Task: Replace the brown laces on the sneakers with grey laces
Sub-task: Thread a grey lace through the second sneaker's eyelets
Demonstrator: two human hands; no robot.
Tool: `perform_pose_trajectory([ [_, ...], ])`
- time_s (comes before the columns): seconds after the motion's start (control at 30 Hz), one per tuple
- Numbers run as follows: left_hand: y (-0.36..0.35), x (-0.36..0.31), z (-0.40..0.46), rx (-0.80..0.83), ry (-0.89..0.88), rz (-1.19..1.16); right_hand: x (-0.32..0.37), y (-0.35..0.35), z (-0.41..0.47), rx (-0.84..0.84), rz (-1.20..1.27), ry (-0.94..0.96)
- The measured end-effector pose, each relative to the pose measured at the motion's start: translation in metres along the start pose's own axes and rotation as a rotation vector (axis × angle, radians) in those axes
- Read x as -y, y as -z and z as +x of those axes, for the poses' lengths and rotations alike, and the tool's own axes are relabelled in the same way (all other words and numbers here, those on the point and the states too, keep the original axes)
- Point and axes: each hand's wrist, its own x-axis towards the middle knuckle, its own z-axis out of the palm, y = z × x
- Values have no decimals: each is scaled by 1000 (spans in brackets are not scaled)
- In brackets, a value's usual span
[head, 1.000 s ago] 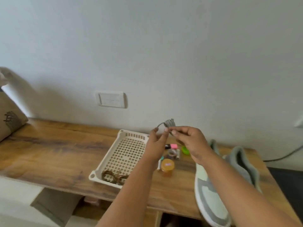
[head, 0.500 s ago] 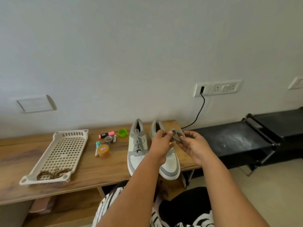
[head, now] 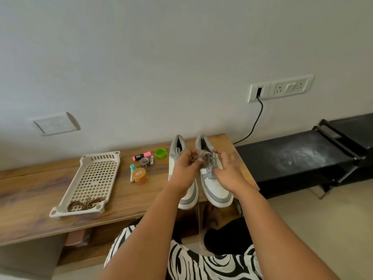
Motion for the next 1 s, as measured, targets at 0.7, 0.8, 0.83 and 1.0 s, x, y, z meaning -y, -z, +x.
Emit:
perform_pose_trajectory([
  [0.7, 24, 33, 17, 54, 43, 279, -5, -28, 36, 83, 368, 16],
  [0.8, 28, 29, 23, -107, 60, 118, -2, -27, 39, 36, 500, -25],
  [0.83, 31, 26, 24, -138, 59, 51, -3, -22, 40, 19, 567, -55],
  [1.0, 40, 17, 28, -352, 65, -83, -8, 0, 42, -108, 599, -85],
])
